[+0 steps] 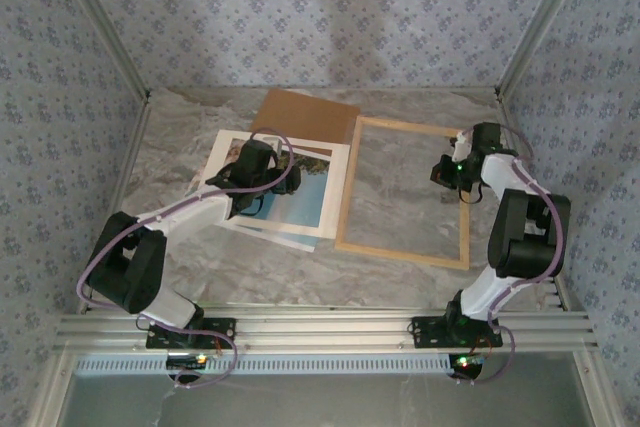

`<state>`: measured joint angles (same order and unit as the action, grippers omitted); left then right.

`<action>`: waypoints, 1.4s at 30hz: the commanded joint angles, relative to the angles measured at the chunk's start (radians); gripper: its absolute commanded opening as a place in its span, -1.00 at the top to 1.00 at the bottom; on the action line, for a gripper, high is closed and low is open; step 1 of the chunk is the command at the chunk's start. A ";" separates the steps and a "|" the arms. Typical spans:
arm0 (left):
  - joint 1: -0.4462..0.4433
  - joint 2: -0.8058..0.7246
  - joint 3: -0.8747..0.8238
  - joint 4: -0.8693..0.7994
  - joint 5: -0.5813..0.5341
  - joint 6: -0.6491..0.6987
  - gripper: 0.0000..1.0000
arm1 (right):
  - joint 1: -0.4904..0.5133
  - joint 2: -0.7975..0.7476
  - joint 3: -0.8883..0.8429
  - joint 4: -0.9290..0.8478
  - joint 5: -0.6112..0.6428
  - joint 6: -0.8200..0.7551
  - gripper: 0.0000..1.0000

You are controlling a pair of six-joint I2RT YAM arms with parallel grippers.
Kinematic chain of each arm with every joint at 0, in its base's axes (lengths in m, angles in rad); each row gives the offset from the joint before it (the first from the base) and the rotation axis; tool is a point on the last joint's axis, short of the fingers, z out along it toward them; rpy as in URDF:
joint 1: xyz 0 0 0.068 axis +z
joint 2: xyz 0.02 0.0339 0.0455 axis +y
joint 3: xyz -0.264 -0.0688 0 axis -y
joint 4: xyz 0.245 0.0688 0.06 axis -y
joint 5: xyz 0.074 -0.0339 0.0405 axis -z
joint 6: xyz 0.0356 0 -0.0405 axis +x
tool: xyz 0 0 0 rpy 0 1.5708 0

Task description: Put the photo into the frame

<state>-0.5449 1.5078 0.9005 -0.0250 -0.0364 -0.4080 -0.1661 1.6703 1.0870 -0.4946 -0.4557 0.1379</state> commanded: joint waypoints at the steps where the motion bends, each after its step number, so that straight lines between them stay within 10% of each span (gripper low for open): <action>1: 0.001 0.012 0.029 0.005 0.018 0.020 -0.49 | -0.009 0.025 0.037 0.002 0.023 -0.026 1.00; 42: 0.001 0.011 0.029 0.006 0.033 0.020 -0.49 | -0.054 0.080 0.096 -0.088 0.106 -0.079 1.00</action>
<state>-0.5449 1.5078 0.9005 -0.0250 -0.0216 -0.4015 -0.2096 1.7504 1.1568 -0.5522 -0.3775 0.0841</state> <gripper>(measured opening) 0.747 0.055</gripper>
